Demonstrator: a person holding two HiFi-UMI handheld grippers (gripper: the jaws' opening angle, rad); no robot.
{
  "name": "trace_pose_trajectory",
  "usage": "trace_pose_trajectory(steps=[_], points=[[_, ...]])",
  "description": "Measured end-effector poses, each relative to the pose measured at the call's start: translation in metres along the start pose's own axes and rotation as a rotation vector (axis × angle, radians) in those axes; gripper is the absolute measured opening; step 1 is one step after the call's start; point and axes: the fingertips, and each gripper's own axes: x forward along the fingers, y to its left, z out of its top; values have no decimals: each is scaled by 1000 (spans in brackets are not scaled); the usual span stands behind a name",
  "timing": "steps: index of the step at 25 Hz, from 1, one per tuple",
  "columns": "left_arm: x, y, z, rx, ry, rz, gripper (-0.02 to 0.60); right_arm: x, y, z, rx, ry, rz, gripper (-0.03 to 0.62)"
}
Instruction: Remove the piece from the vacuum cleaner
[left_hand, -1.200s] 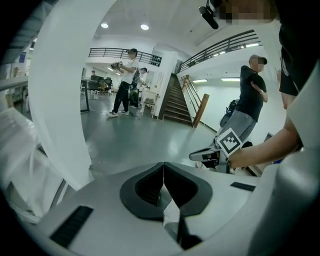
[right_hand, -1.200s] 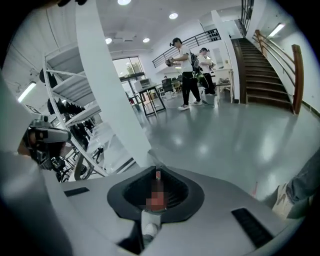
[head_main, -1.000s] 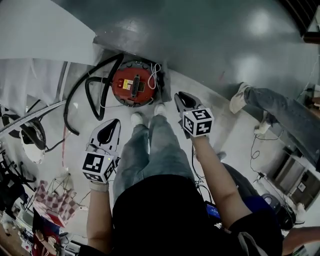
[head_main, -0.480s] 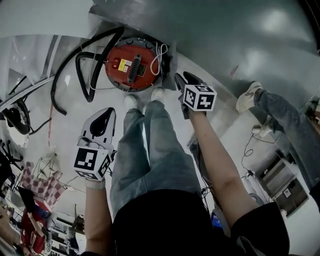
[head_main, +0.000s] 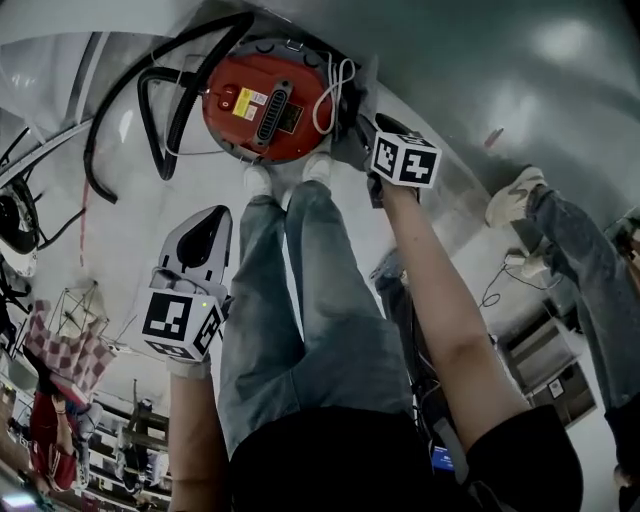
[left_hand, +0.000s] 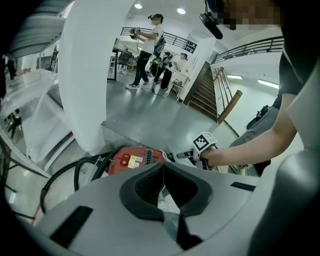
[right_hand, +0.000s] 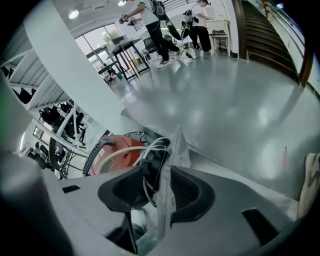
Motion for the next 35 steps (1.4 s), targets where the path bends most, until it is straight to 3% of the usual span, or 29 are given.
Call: trace_pose_trajectory(steps=[7, 13, 23, 29, 35], points=[[21, 11, -29, -60, 18, 2, 20, 43, -16, -18, 26, 47, -28, 195], [28, 7, -57, -70, 55, -19, 20, 48, -18, -16, 57, 11, -61, 191], [36, 4, -66, -74, 63, -37, 20, 43, -28, -20, 142, -10, -107, 84], [35, -2, -71, -64, 77, -45, 20, 42, -34, -21, 200, 8, -93, 60], [40, -7, -77, -56, 95, -52, 20, 39, -40, -25, 309, -37, -95, 51]])
